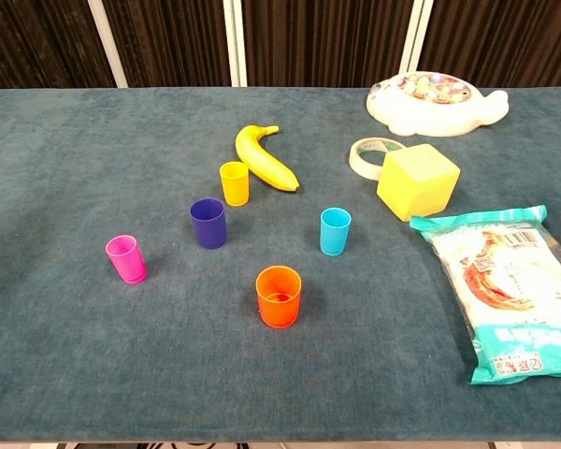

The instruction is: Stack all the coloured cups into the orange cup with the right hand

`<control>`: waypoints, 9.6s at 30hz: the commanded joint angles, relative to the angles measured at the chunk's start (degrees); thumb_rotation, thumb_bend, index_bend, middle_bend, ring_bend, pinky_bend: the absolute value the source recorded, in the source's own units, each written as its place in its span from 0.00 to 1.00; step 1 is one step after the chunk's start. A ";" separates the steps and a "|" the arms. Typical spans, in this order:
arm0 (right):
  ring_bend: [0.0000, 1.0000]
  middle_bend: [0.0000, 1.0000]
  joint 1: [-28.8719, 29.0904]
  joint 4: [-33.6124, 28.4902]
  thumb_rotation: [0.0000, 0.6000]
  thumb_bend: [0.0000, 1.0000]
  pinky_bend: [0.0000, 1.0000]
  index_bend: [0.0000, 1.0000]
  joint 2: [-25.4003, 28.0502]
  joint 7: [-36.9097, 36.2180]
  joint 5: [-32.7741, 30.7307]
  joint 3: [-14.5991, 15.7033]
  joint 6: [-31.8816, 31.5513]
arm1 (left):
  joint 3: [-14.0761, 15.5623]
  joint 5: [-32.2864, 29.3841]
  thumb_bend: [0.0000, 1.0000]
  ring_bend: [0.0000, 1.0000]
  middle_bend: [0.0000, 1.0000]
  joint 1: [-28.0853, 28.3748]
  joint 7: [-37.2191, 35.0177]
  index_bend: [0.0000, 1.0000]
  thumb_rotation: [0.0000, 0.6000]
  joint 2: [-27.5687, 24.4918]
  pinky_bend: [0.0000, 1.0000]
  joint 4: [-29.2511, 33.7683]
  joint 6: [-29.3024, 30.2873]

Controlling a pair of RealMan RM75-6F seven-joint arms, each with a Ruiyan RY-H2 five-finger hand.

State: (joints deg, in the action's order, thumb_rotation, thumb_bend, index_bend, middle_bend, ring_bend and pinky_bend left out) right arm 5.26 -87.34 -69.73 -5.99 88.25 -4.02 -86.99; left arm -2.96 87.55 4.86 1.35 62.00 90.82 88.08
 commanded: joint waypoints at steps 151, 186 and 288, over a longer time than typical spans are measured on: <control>0.00 0.00 65.71 15.85 1.00 0.43 0.00 0.51 -38.00 36.82 -50.21 -12.96 40.35 | -1.60 -3.95 0.00 0.00 0.00 0.03 -1.52 0.00 1.00 -0.58 0.05 0.03 -1.61; 0.00 0.00 49.96 -31.20 1.00 0.43 0.01 0.51 -6.17 41.15 -35.92 -3.16 25.03 | -1.59 -4.12 0.00 0.00 0.00 -0.06 0.41 0.00 1.00 0.21 0.05 0.24 -1.38; 0.00 0.00 49.38 -20.25 1.00 0.43 0.01 0.05 -18.01 42.17 -42.56 -4.19 28.17 | -1.42 -4.12 0.00 0.00 0.00 0.25 1.29 0.00 1.00 0.79 0.05 -0.13 -1.89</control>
State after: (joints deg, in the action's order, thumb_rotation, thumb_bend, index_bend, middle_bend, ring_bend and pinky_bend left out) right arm 54.18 -108.43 -87.92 36.28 46.54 -7.22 -58.55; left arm -4.38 83.43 5.11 2.65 62.79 90.69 86.20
